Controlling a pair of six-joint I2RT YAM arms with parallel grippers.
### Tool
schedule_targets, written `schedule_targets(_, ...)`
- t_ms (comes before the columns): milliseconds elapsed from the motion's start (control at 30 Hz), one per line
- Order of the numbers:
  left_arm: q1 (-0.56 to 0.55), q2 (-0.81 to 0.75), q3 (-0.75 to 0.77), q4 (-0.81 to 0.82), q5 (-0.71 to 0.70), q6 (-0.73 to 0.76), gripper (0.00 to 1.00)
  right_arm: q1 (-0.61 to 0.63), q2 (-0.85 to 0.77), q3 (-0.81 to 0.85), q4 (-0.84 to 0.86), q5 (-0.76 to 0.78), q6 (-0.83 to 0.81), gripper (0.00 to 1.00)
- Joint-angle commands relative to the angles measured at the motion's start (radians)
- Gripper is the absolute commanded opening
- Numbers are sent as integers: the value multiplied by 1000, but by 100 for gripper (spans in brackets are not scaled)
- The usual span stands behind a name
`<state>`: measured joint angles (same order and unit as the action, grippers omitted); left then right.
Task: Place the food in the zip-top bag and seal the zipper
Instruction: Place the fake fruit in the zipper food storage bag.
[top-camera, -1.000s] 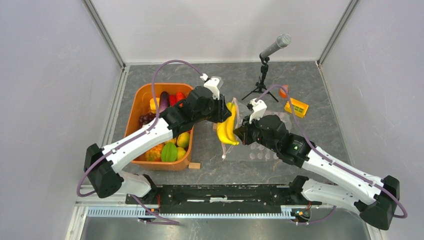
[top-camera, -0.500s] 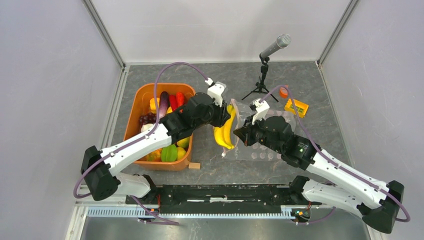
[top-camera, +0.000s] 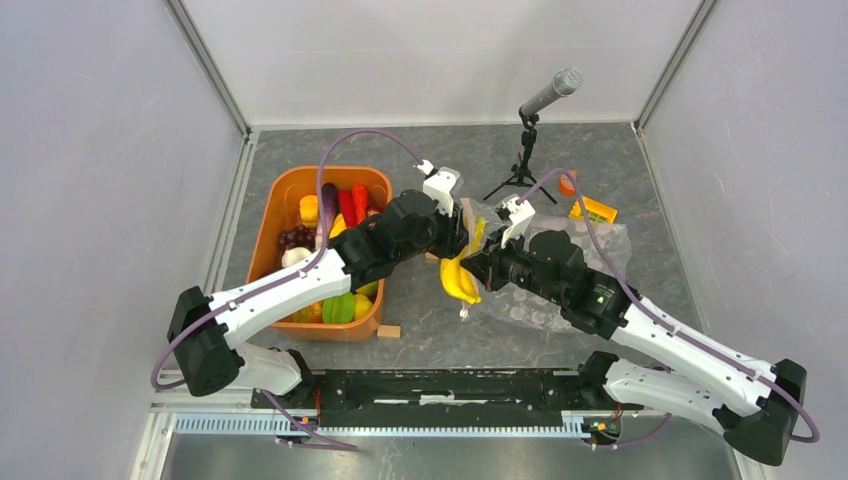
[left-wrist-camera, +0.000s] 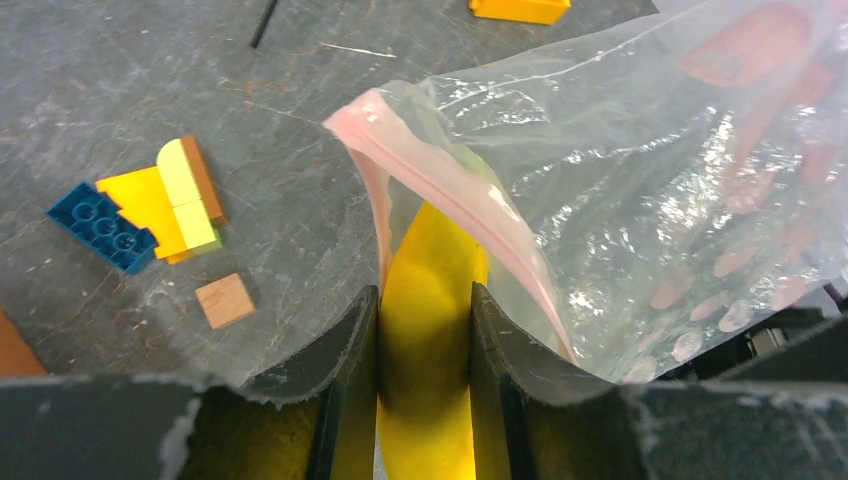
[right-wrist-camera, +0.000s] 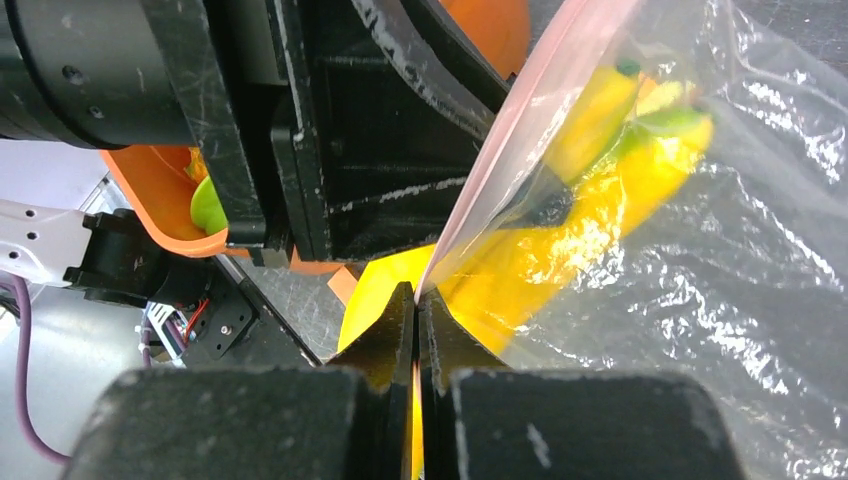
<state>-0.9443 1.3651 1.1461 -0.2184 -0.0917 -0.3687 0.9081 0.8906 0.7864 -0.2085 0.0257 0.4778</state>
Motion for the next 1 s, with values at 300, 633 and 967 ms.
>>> schedule_targets(300, -5, -79, 29, -9, -159, 145, 16, 4, -30, 39, -49, 20, -31, 0)
schedule_targets(633, -13, -117, -37, 108, -228, 56, 16, 5, -67, 12, 69, -140, -8, 0)
schedule_targets(967, -82, -151, -63, 151, -350, 127, 16, 5, -82, -26, 150, -137, 48, 0)
